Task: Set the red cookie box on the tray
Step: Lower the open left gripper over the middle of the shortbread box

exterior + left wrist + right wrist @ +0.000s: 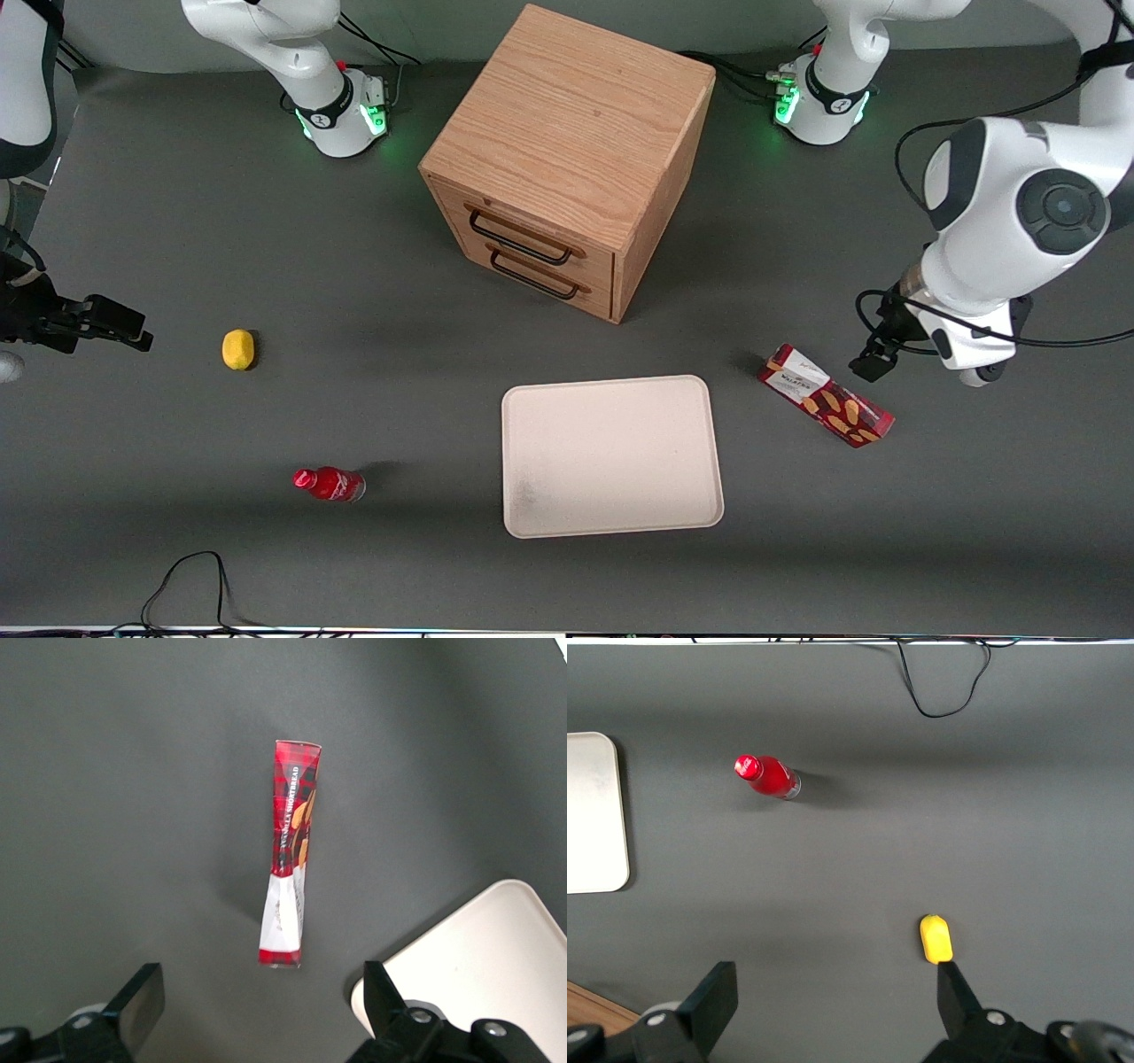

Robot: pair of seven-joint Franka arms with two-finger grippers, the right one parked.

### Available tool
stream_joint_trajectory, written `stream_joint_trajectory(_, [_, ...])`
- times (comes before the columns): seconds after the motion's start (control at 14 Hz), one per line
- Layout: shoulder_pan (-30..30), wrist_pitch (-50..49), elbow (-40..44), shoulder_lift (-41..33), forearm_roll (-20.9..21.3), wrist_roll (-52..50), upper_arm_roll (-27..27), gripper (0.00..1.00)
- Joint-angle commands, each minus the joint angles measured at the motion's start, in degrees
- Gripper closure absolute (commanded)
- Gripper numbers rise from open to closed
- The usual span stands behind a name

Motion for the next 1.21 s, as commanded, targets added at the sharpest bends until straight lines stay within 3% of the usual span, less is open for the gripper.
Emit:
stream_joint_trajectory(0.0, [0.1, 7.5, -6.8, -1.3, -0.5, -1.7, -0.1, 0.0])
stream_joint_trajectory(0.29, [0.1, 17.9, -12.2, 1.3, -0.3, -1.8, -0.1, 0.0])
stream_joint_trajectory(1.14, [0.9, 33.5, -12.2, 14.1, 0.4, -3.3, 0.3, 0.0])
